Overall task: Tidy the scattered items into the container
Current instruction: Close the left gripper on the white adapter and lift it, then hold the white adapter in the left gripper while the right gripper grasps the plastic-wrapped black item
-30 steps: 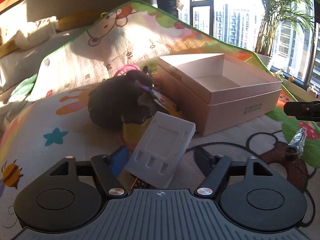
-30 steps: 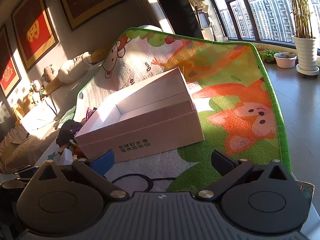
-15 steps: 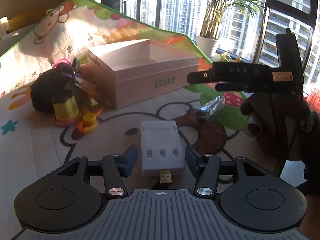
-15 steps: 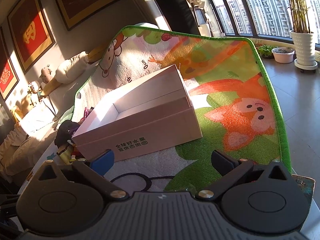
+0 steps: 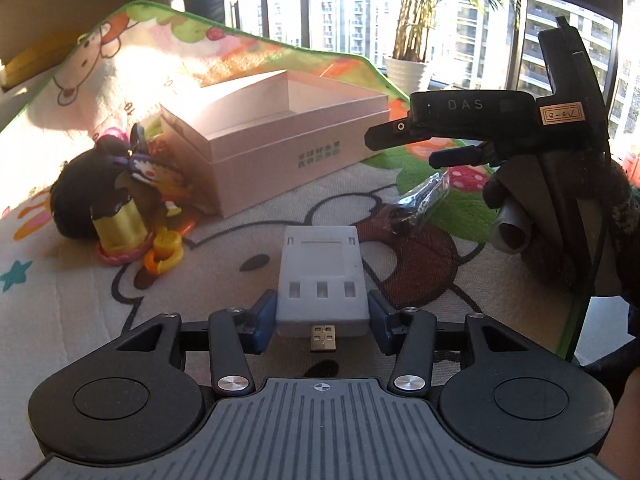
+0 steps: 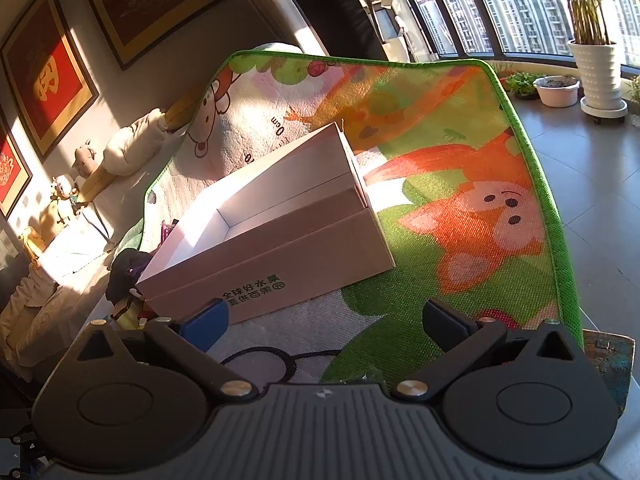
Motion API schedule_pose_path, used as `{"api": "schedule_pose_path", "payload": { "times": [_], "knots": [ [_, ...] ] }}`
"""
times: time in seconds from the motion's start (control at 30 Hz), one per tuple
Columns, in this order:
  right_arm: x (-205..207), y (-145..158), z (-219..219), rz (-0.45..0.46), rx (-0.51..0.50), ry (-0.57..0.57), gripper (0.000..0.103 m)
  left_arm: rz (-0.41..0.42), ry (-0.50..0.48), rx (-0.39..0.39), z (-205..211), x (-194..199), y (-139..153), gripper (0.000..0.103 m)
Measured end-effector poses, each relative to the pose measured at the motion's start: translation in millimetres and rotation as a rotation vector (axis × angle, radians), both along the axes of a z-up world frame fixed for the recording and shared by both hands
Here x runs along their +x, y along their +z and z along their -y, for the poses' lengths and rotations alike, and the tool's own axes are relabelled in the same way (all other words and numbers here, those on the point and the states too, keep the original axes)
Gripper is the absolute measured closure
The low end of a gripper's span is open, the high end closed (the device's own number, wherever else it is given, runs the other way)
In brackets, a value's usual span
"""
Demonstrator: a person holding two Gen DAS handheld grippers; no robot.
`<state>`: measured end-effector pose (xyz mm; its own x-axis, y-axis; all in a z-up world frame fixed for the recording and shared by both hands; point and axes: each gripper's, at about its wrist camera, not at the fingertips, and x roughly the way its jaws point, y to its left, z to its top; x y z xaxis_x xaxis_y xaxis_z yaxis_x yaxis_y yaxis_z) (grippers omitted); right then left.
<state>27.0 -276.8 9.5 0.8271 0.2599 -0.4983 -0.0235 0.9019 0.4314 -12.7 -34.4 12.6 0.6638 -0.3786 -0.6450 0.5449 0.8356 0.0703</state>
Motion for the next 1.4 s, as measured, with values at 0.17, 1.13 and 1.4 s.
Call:
{"api": "schedule_pose_path", "payload": {
  "times": [0.17,1.13,1.4],
  "knots": [
    [-21,12,-23,0.028,-0.154,0.135,0.0,-0.009,0.025,-0.076,-22,4,19,0.05],
    [-63,17,-64,0.05,-0.421,0.245,0.0,-0.088,0.518,-0.178,-105,41,-1,0.002],
    [-60,13,-61,0.046,-0.454,0.221,0.0,-0.111,0.491,-0.247,-91,54,-4,0.001]
  ]
}}
